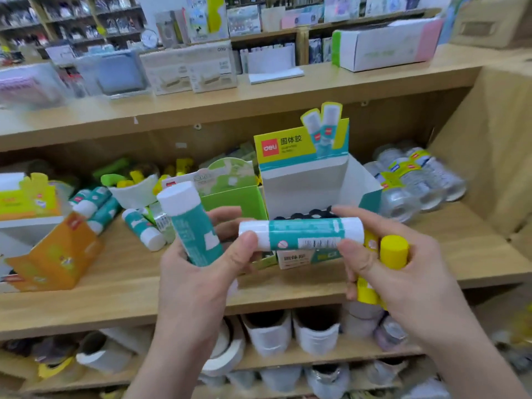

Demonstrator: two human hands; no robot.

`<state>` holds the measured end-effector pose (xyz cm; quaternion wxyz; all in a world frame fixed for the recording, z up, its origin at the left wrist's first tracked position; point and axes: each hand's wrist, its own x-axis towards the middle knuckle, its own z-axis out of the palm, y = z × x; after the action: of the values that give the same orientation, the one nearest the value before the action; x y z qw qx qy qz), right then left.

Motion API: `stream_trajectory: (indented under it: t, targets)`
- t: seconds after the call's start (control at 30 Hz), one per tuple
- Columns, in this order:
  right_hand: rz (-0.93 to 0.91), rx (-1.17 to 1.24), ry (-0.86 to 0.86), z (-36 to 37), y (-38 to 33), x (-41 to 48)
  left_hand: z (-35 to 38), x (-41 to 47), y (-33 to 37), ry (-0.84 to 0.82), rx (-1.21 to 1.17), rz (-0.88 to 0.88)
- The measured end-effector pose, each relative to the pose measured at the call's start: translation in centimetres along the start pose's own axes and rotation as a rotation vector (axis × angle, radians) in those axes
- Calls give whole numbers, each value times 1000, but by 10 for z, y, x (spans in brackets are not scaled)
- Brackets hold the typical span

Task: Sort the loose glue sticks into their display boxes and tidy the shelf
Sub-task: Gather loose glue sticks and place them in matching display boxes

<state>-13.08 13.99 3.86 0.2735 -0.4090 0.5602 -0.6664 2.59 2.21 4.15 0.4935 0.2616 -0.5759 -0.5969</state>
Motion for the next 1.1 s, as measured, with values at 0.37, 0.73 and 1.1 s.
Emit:
stream_trajectory:
  t: [0.37, 0.73, 1.1]
  targets:
    - [-241, -554, 99, -28, -10, 23, 19, 42, 20, -93, 213, 223]
    - [-332, -677, -122, -77, -29, 84, 68, 49, 4, 47, 641, 441]
    - [-249, -482, -610, -59, -54, 135, 110, 53, 15, 31, 349, 289]
